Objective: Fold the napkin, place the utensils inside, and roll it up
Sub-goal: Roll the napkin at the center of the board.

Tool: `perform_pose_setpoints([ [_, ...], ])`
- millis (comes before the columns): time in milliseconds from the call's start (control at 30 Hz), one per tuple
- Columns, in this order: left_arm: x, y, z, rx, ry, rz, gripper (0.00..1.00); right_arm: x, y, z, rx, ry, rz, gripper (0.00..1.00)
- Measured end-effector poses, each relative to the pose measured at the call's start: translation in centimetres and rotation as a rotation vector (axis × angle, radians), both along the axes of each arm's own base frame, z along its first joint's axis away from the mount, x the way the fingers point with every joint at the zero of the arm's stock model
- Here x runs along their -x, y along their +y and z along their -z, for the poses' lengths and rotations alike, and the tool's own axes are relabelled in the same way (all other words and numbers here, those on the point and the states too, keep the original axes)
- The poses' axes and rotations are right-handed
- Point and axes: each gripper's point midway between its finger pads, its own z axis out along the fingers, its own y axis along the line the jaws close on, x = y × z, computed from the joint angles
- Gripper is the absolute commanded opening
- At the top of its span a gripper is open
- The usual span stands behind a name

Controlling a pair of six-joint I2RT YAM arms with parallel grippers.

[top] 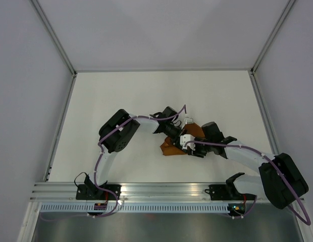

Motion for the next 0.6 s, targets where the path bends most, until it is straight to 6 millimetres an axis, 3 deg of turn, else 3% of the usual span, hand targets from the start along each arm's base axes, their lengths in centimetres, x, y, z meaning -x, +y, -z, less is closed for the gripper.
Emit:
perform_pose_setpoints([
  [167,-0.3,0.4,0.0,-0.009,0.015,-0.014,0.08,-0.5,0.4,0.1,-0.003,0.000,0.009,0.35],
  [400,-0.9,0.9,-0.3,-0.020,0.032,-0.053,0.43,-1.1,0.9,0.2,-0.007,0.020,0.021,0.18],
  [600,-1.2,1.8,-1.2,-0.033,-0.007,-0.137,0.49,-1.6,1.7,0.2,-0.019,0.044,0.011,0.14],
])
